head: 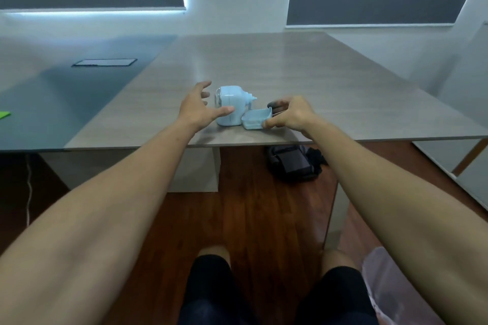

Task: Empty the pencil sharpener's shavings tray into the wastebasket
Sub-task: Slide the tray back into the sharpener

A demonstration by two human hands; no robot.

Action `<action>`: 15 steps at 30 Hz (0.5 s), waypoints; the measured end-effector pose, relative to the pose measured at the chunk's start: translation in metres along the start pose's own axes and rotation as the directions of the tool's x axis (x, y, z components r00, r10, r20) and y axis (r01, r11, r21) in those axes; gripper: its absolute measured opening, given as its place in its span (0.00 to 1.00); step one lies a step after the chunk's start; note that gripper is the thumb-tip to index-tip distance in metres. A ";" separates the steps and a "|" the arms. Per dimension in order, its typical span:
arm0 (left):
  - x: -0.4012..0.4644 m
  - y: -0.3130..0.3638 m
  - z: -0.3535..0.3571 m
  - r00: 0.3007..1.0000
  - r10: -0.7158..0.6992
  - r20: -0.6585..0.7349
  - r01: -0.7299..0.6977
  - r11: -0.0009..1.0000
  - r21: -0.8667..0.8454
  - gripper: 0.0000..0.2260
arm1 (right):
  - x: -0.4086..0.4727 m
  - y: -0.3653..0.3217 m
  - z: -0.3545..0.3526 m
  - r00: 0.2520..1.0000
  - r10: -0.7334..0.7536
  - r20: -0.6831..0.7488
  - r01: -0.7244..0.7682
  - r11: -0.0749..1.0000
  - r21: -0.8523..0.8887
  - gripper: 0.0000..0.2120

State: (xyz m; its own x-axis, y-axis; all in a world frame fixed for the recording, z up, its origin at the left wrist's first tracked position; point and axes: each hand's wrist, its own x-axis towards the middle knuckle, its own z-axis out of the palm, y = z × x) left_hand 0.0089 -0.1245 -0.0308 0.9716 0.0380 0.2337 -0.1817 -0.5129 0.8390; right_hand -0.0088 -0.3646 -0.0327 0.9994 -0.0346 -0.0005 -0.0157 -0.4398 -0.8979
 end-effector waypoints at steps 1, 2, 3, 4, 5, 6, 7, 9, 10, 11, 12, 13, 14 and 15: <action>0.004 -0.001 0.001 0.999 0.004 0.031 -0.003 0.999 -0.033 0.44 | 0.003 0.000 0.001 1.000 0.005 0.000 -0.005 1.000 0.003 0.33; 0.007 -0.003 0.002 0.998 0.010 0.055 -0.007 0.998 -0.062 0.44 | 0.006 0.001 0.002 1.000 0.007 0.002 -0.007 1.000 0.011 0.33; 0.009 -0.004 0.003 0.997 0.017 0.073 -0.011 0.996 -0.085 0.43 | 0.008 0.001 0.003 1.000 0.008 0.004 -0.008 1.000 0.022 0.34; 0.011 -0.005 0.004 0.996 0.022 0.085 -0.013 0.995 -0.102 0.41 | 0.011 0.001 0.004 1.000 0.008 0.008 -0.008 0.999 0.033 0.34; 0.012 -0.006 0.006 0.996 0.027 0.090 -0.016 0.993 -0.118 0.39 | 0.013 0.001 0.004 1.000 0.007 0.017 -0.008 0.999 0.049 0.34; 0.014 -0.007 0.007 0.996 0.031 0.089 -0.018 0.990 -0.138 0.37 | 0.016 0.001 0.004 1.000 0.007 0.031 -0.009 0.998 0.065 0.34; 0.016 -0.009 0.007 0.996 0.029 0.088 -0.014 0.987 -0.160 0.36 | 0.018 0.000 0.005 0.999 0.005 0.045 -0.008 0.997 0.081 0.34; 0.019 -0.013 0.007 0.995 0.021 0.095 0.000 0.977 -0.212 0.34 | 0.023 -0.002 0.007 0.998 -0.008 0.069 0.001 0.995 0.104 0.34; 0.021 -0.016 0.007 0.995 0.013 0.099 0.011 0.971 -0.237 0.34 | 0.024 -0.003 0.009 0.997 -0.017 0.076 0.008 0.994 0.112 0.33; 0.023 -0.019 0.007 0.995 0.003 0.101 0.023 0.968 -0.251 0.34 | 0.026 -0.003 0.009 0.997 -0.023 0.074 0.014 0.993 0.121 0.34; 0.025 -0.020 0.007 0.995 -0.005 0.103 0.032 0.965 -0.261 0.34 | 0.028 -0.003 0.010 0.997 -0.029 0.067 0.020 0.991 0.133 0.34; 0.025 -0.021 0.007 0.994 -0.009 0.106 0.037 0.962 -0.272 0.34 | 0.030 -0.002 0.010 0.998 -0.028 0.058 0.019 0.988 0.152 0.34; 0.025 -0.022 0.007 0.994 -0.012 0.106 0.042 0.958 -0.284 0.34 | 0.031 0.000 0.010 0.998 -0.023 0.052 0.013 0.984 0.177 0.34; 0.025 -0.022 0.006 0.994 -0.015 0.108 0.047 0.954 -0.297 0.34 | 0.032 0.002 0.010 0.999 -0.015 0.051 0.005 0.980 0.198 0.34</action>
State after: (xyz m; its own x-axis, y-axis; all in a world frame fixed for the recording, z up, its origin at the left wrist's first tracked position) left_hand 0.0385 -0.1177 -0.0466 0.9849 -0.0475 0.1666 -0.1731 -0.2331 0.9569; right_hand 0.0233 -0.3578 -0.0387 0.9998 0.0176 -0.0095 -0.0047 -0.2535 -0.9673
